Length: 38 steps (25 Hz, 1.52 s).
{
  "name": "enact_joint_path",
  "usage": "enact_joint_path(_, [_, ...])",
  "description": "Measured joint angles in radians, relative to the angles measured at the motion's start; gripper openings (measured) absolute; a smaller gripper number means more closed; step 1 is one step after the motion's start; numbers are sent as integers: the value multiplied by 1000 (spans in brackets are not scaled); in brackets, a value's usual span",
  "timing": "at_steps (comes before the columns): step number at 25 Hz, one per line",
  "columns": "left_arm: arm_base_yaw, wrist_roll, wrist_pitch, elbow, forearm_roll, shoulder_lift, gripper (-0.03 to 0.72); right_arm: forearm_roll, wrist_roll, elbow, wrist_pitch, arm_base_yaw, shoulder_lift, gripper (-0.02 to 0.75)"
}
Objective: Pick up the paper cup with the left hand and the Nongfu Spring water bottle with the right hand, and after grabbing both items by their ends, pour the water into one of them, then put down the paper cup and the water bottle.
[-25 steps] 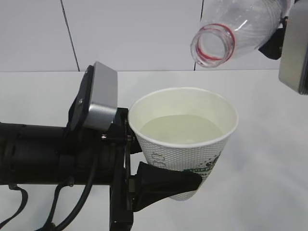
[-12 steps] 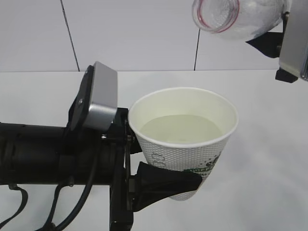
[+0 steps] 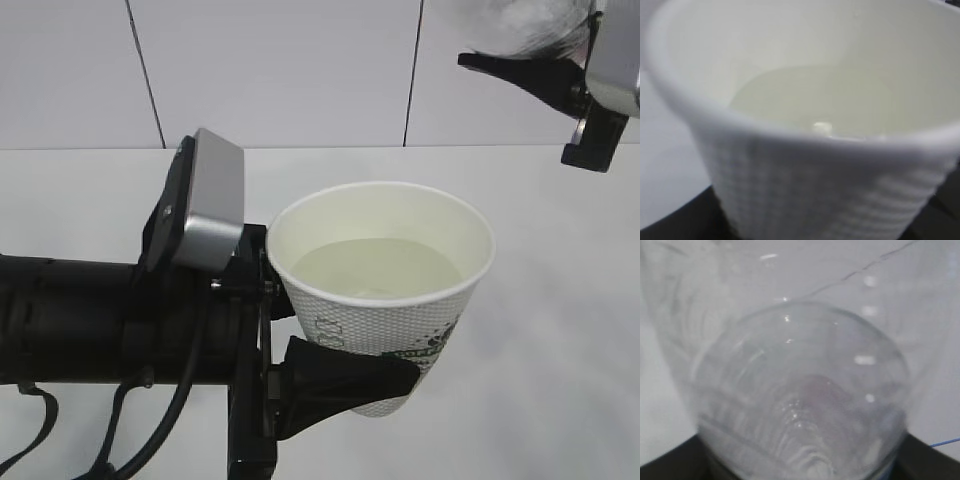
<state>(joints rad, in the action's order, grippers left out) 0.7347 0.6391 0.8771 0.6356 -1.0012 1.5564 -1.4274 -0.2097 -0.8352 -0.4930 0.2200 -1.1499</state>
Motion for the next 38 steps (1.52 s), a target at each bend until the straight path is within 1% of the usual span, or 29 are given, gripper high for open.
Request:
enact_joint_path(4, [0,0,0,0,0,0,465,0,-46,0,0,0,0,438])
enact_joint_path(11, [0,0,0,0,0,0,465,-3,-50,0,0,0,0,438])
enact_joint_path(18, [0,0,0,0,0,0,465,-115,-50,0,0,0,0,438])
enact_joint_path(26, [0,0,0,0,0,0,465,-131,-52,0,-3,0,0,438])
enact_joint_path(38, [0,0,0,0,0,0,465,-131,-256,0,-3,0,0,438])
